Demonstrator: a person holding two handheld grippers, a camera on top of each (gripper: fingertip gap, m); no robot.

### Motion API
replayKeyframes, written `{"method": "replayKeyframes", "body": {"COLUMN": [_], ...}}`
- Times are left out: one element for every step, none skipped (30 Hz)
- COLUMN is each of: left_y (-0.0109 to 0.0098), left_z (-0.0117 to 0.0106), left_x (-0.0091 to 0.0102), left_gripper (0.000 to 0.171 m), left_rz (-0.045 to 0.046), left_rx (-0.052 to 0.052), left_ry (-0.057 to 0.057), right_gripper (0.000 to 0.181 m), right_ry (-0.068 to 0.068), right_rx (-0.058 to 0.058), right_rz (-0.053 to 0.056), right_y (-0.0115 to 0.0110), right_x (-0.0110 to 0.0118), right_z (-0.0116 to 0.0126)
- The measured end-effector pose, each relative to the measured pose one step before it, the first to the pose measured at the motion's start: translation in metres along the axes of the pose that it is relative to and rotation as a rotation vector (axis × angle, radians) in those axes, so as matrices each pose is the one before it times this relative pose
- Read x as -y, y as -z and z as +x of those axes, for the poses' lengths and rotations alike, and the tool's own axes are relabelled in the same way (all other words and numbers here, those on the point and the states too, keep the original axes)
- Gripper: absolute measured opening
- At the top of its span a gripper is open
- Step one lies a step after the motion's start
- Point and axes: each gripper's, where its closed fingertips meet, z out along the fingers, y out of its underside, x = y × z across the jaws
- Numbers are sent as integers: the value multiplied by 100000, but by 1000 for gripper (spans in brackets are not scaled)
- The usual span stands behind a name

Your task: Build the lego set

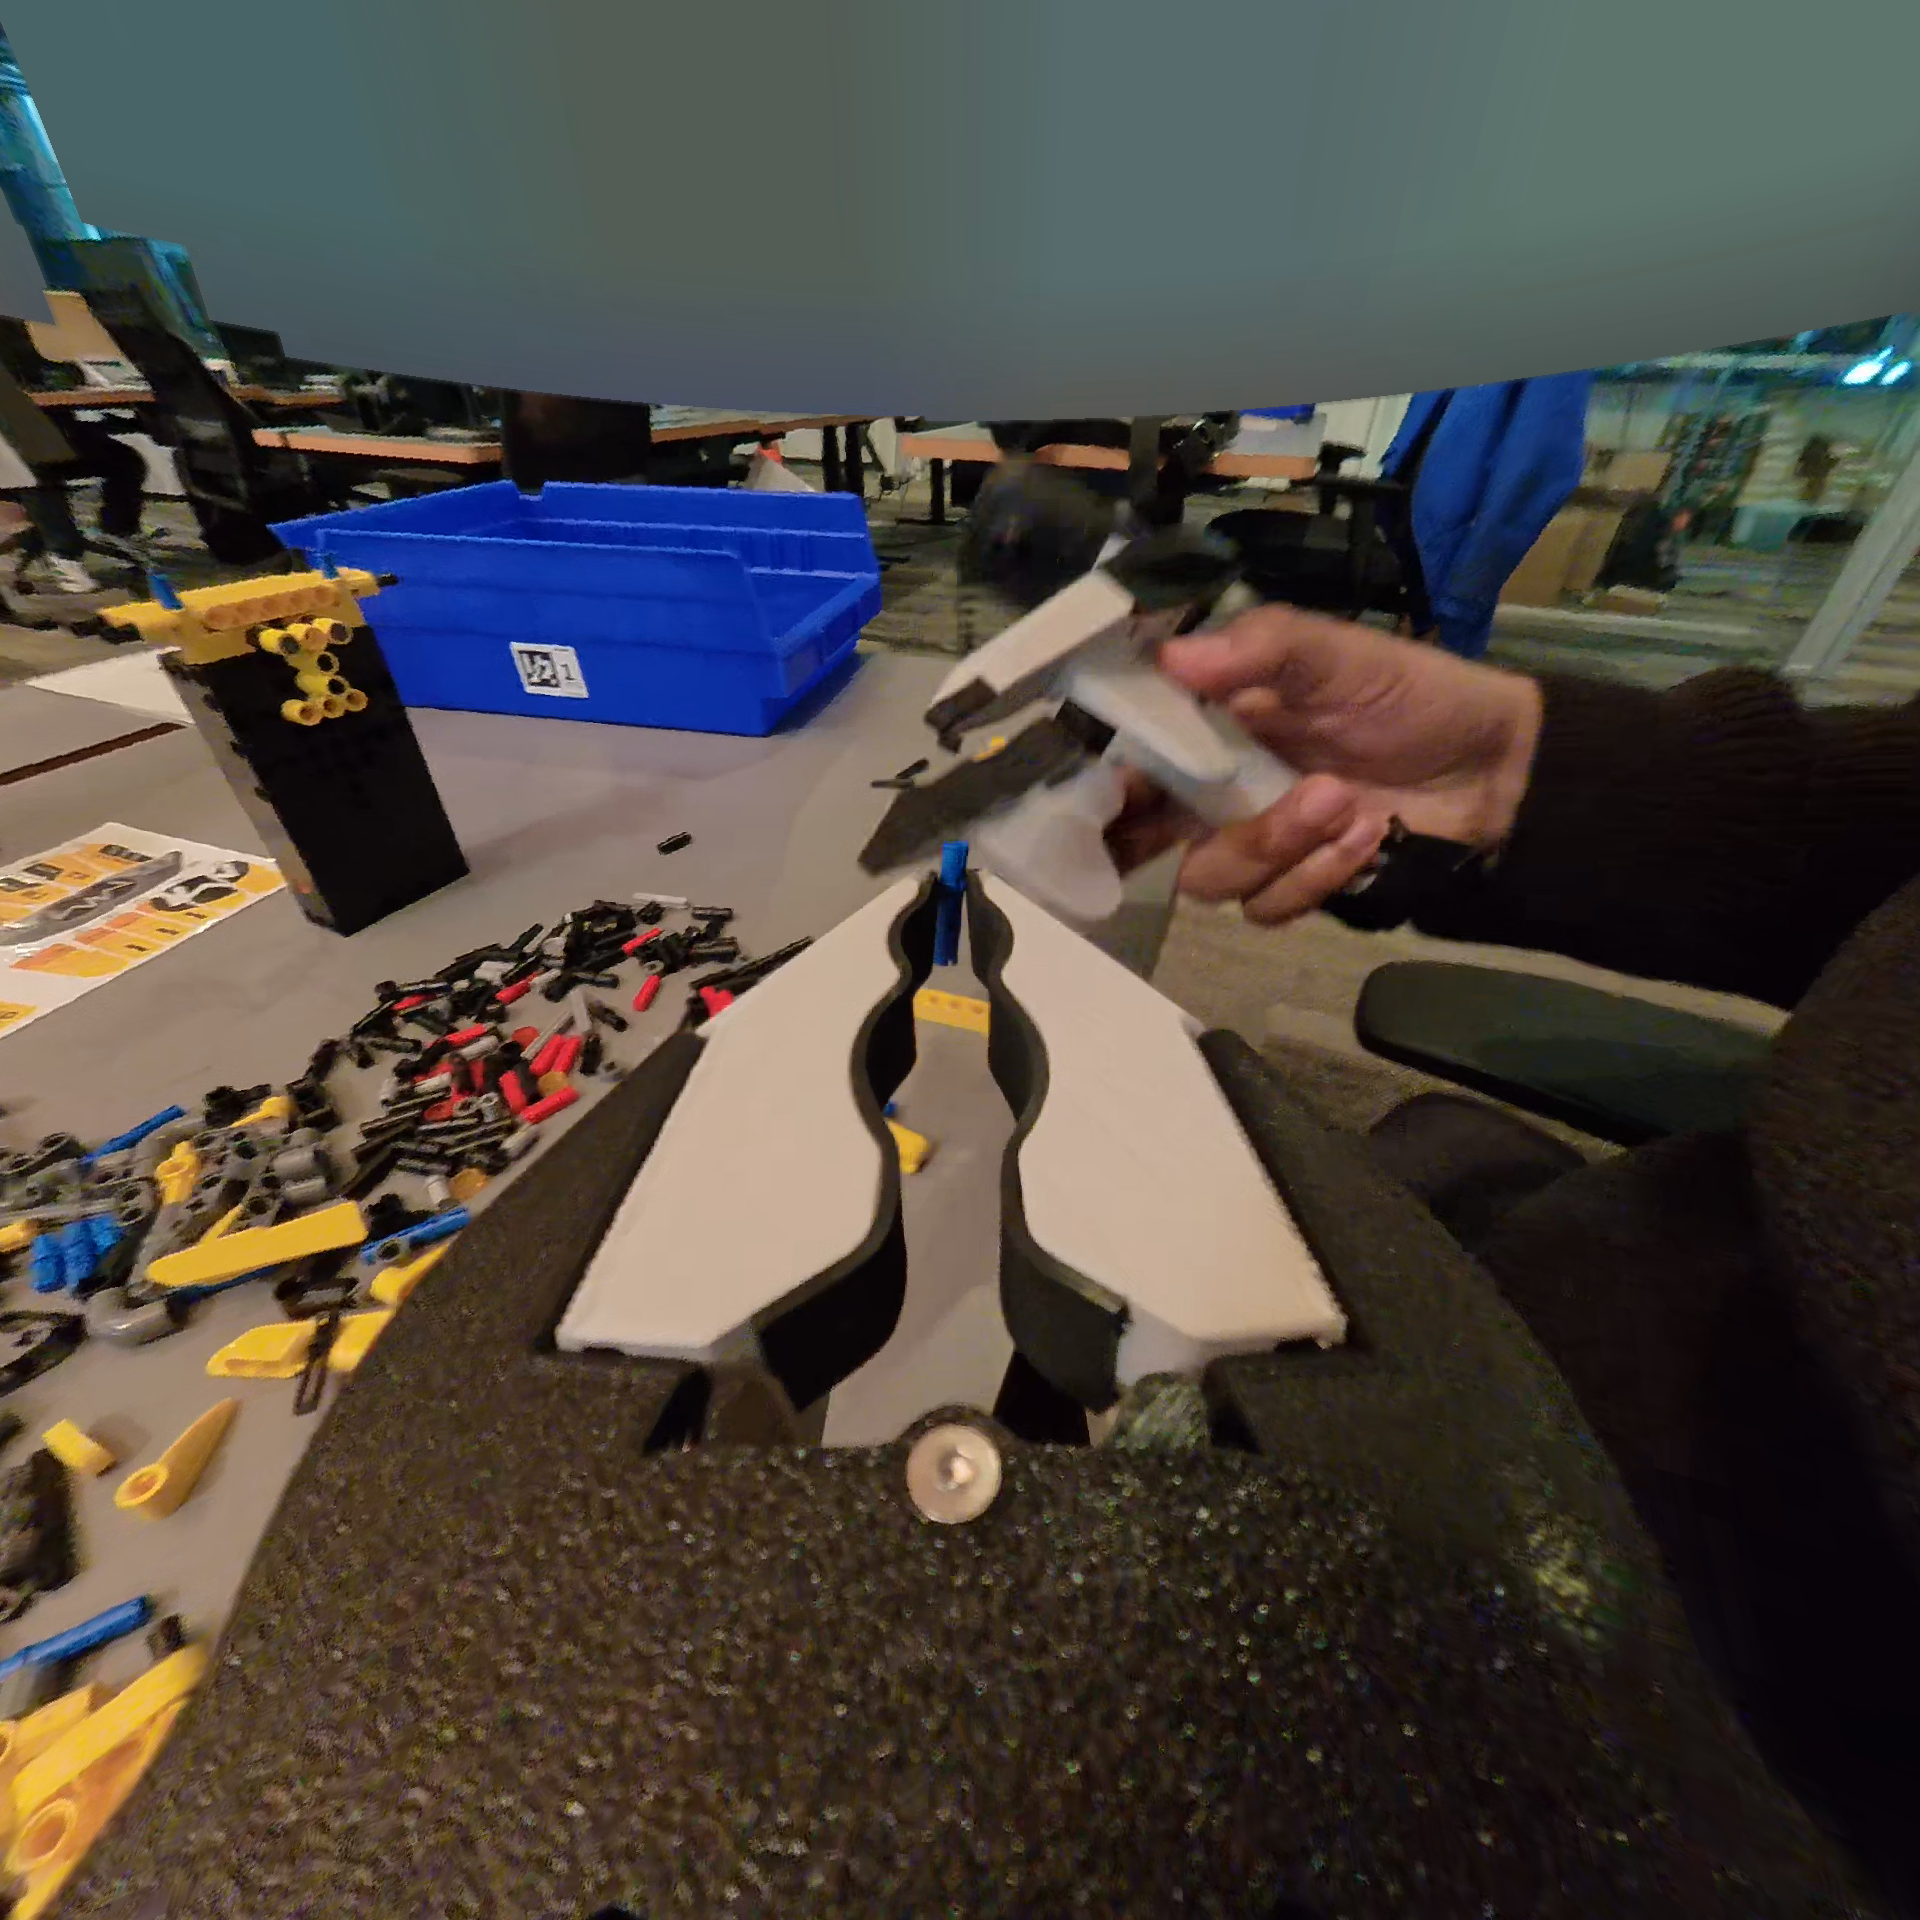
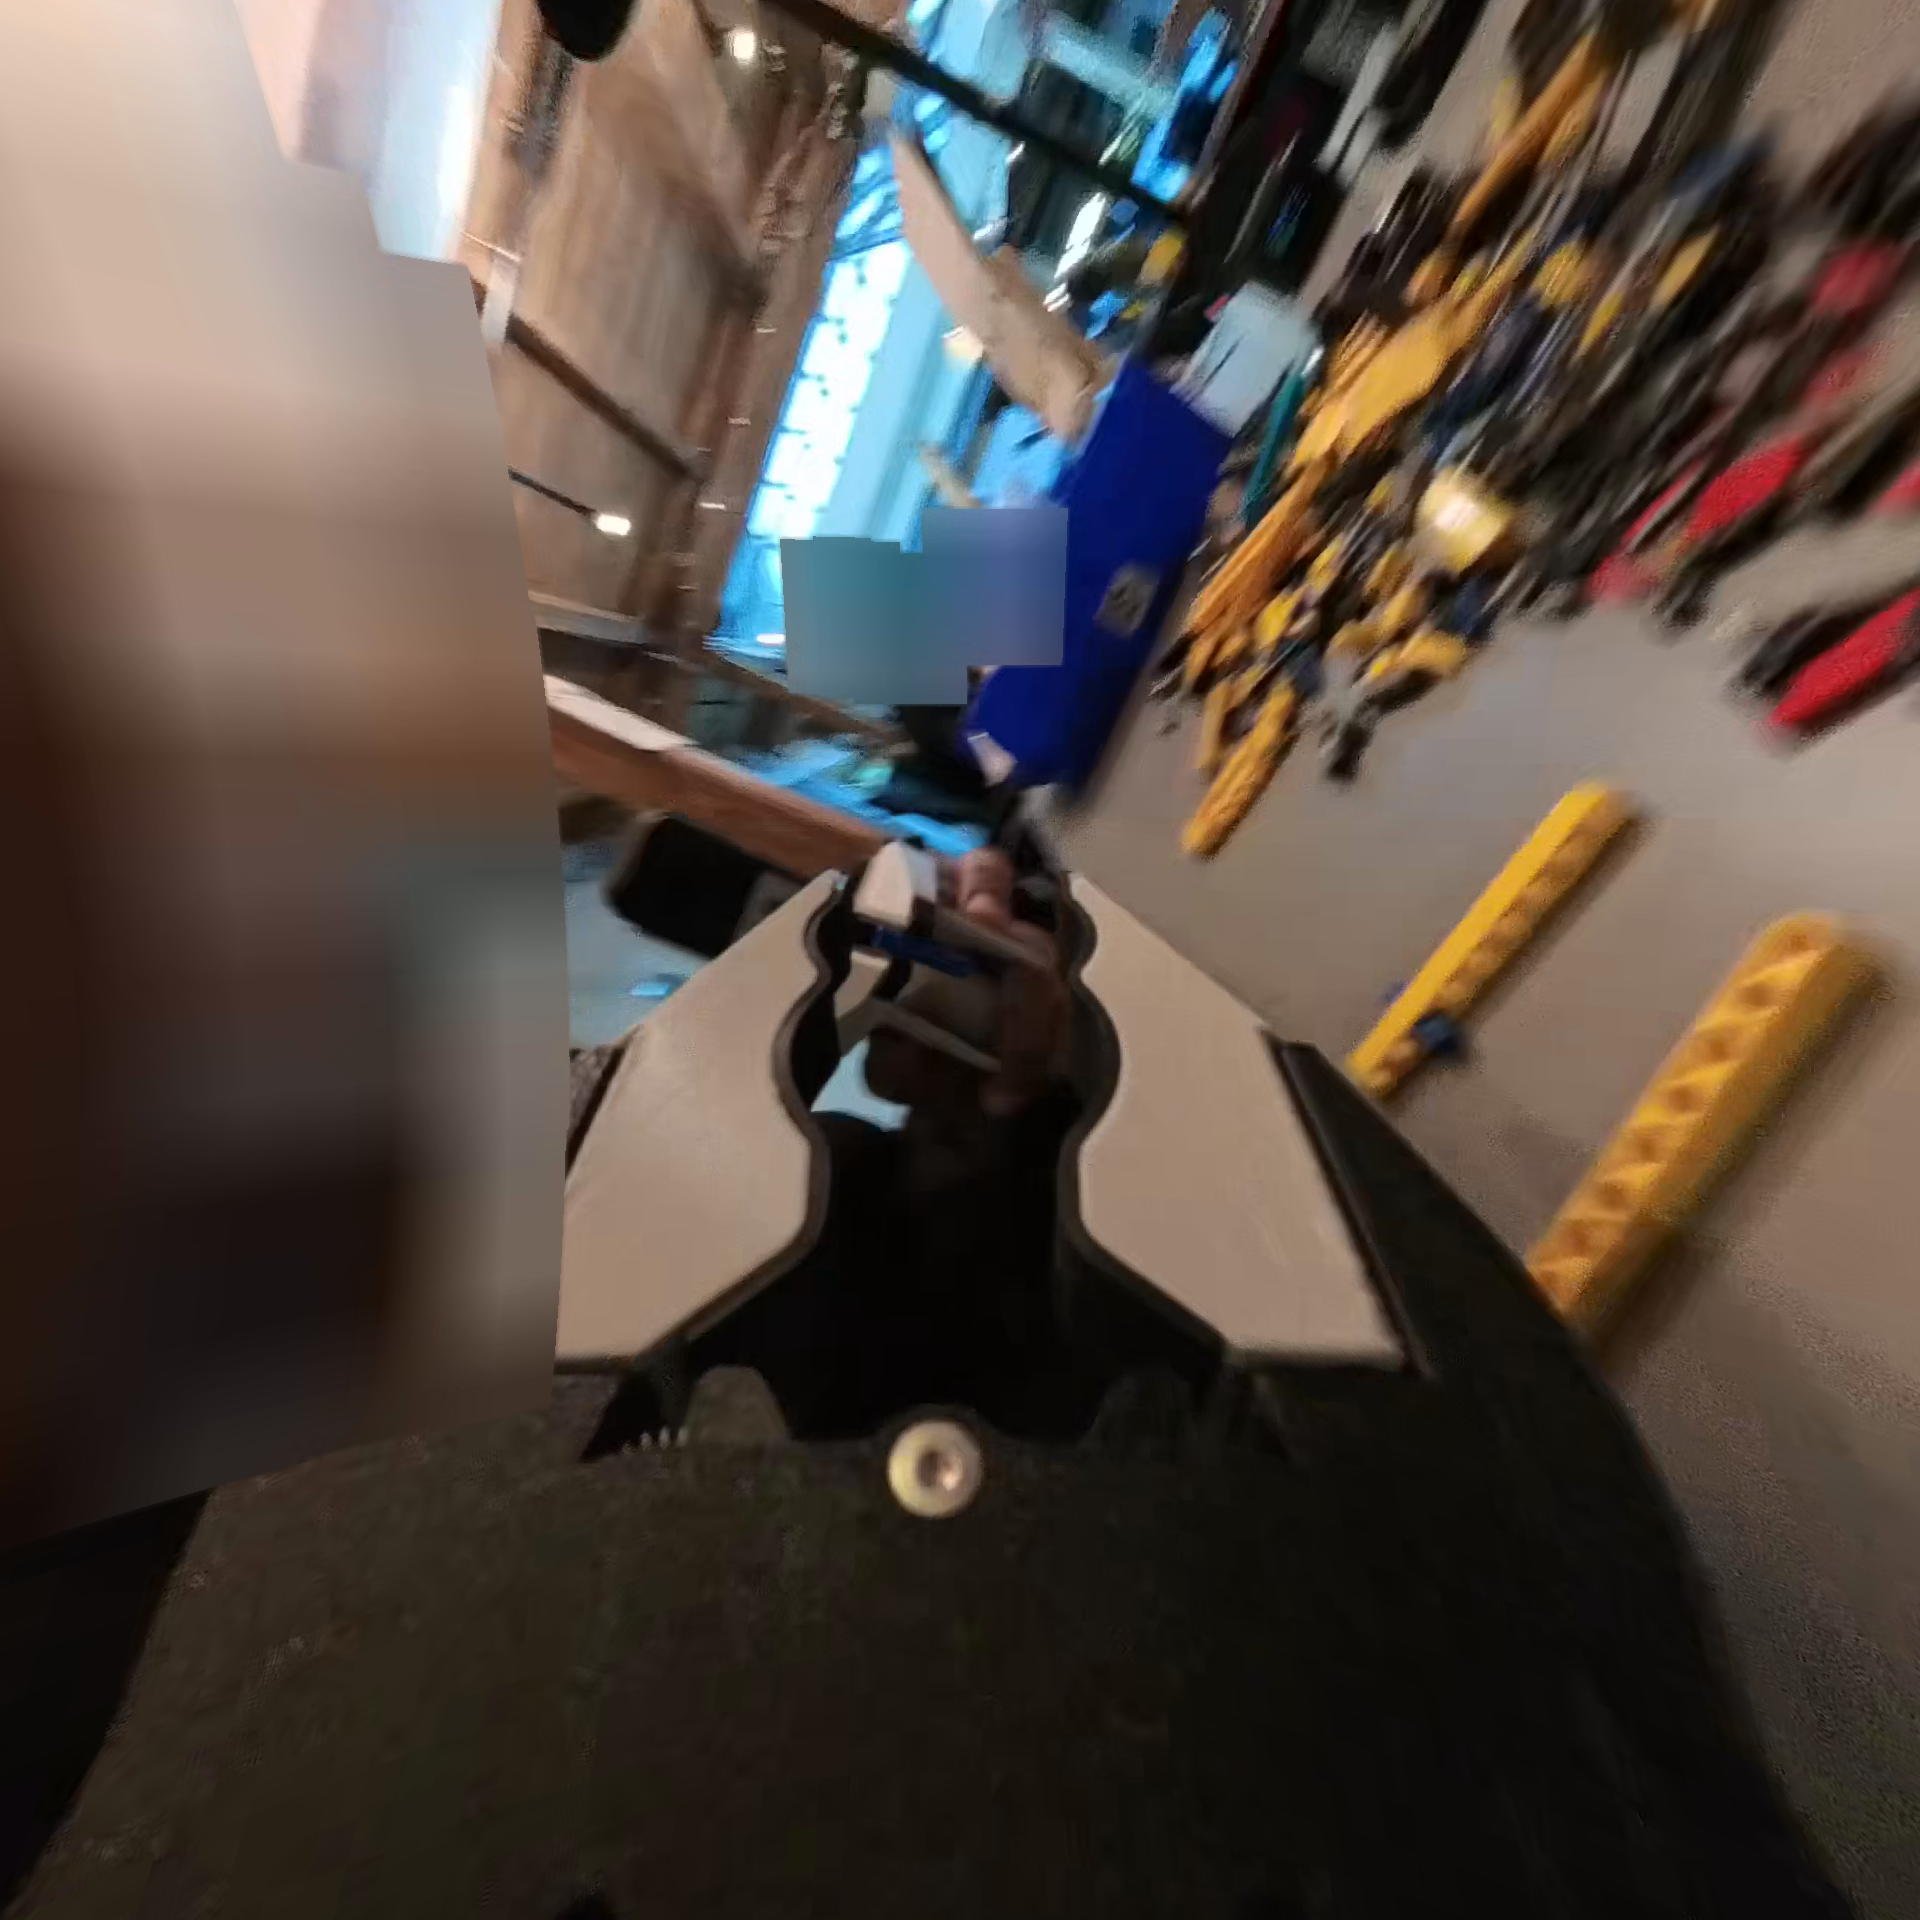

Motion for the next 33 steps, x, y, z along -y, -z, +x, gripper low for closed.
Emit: {"method": "replayKeyframes", "body": {"left_y": [-88,-121,-137,-148,-132,-85,-66,-44,-39,-7,-7,-11,-44,-55,-68,-81,-49,-51,-20,68,133,162,154,121,100,87,85,85,80,66,41,29,27], "left_z": [-175,-83,-17,54,131,108,63,64,52,11,42,85,92,107,60,0,1,17,-6,-47,-71,-97,-109,-57,-128,-147,-20,150,290,398,307,223,157], "left_x": [-319,-341,-327,-330,-265,-167,-117,-105,-107,-72,-52,-33,-46,-66,-107,-173,-112,-43,86,238,316,329,243,156,164,162,162,135,97,32,1,18,27], "left_gripper": [5,5,5,5,5,5,5,5,5,5,5,5,5,5,5,5,5,5,5,6,8,13,20,21,21,21,22,22,22,22,21,21,21], "left_rz": [-1989,-2018,-1904,-1819,-1393,-752,-582,-712,-840,-657,-477,-415,-473,-492,-578,-785,-259,189,933,1751,2173,2246,1767,1207,1289,1400,1255,1011,636,262,63,167,272], "left_rx": [1678,1221,702,153,-538,-331,-42,-91,107,524,516,236,65,-14,184,470,287,-36,-154,-354,-742,-1029,-1677,-2455,-2241,-2097,-2898,-3646,-4179,-4428,-3193,-2155,-1230], "left_ry": [-2350,-2203,-1787,-1214,-775,-547,-503,-641,-1019,-1378,-1449,-1176,-906,-809,-685,-708,-384,543,1642,2313,2820,3247,3834,4792,5548,5767,5443,4811,3923,2794,1645,795,209], "right_gripper": [42,39,39,37,37,38,37,36,32,28,27,27,26,25,22,15,5,4,4,4,4,4,4,4,4,4,4,4,4,4,4,4,4], "right_ry": [11362,11716,10950,9112,6734,4086,1831,164,-909,-1214,-873,-291,-54,17,226,424,546,654,553,424,364,-333,-1478,-2331,-2394,-2468,-2598,-2313,-2072,-1963,-1820,-1611,-1396], "right_rx": [-8042,-8896,-8595,-6636,-4221,-2160,-195,1362,1811,1308,331,-302,-173,310,665,658,-313,-1116,-716,-1005,-893,804,2718,3607,4022,4041,3557,3126,2821,2405,2119,1959,1740], "right_rz": [-755,-2505,-3974,-5332,-5878,-5312,-3666,-1542,-150,-173,-693,-744,-691,-804,-731,-517,-628,-700,-63,559,1220,1809,2163,2329,2191,1746,1427,1326,1217,1139,984,759,443], "right_y": [345,214,71,-77,-208,-287,-303,-239,-166,-104,-81,-63,-88,-117,-119,-74,-33,14,67,138,198,241,245,217,180,101,53,21,-8,-12,-30,-33,-41], "right_x": [342,62,-209,-476,-622,-599,-400,-146,26,-7,-85,-128,-138,-156,-141,-83,-79,-79,37,119,197,271,307,311,253,149,74,32,24,5,12,-5,-35], "right_z": [73,211,230,55,-123,-254,-335,-398,-295,-104,112,200,120,-12,-133,-163,-4,122,83,165,216,8,-243,-339,-385,-372,-294,-231,-202,-141,-105,-105,-94]}}
